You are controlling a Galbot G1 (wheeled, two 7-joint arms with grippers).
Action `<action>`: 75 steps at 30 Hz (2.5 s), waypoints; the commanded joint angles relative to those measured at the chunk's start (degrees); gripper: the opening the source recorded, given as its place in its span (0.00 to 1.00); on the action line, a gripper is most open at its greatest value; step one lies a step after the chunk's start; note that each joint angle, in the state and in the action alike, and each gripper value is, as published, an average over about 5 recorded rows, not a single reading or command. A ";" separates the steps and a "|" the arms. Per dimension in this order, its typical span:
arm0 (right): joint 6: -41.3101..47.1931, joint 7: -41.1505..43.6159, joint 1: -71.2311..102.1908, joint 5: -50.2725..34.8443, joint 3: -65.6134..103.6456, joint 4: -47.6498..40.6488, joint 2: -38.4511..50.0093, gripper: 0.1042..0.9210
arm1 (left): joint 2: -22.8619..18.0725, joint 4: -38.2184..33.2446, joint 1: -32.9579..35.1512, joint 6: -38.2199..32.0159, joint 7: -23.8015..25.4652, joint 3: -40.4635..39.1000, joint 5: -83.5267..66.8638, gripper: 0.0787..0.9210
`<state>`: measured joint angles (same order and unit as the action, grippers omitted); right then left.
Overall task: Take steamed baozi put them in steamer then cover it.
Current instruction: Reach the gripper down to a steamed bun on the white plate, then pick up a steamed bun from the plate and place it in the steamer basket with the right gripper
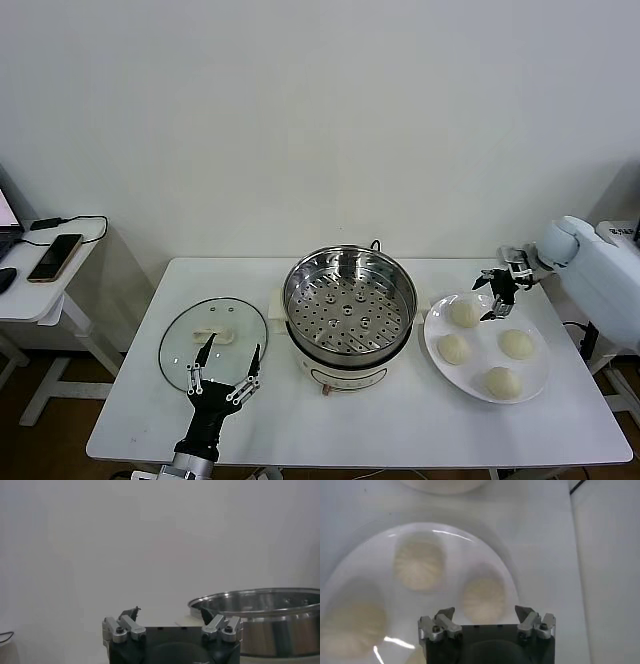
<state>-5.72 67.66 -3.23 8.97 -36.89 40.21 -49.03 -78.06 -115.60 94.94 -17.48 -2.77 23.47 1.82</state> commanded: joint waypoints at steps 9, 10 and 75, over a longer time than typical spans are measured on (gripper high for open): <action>-1.18 -1.04 -0.35 5.80 -1.79 -8.04 -6.68 0.88 | 0.21 0.37 0.17 -1.17 0.65 -0.14 0.10 0.88; -1.22 -1.23 -0.23 5.86 -1.72 -8.26 -6.79 0.88 | 0.23 0.38 0.18 -1.22 0.68 -0.13 0.09 0.88; -29.65 -1.17 -20.62 13.85 -27.19 29.39 -16.48 0.66 | 1.21 -2.53 0.25 -3.57 0.94 -0.05 -1.27 0.88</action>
<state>-33.28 66.37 -29.07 15.65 -63.89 72.46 -60.55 -76.90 -118.10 95.22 -20.97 -1.68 23.45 0.61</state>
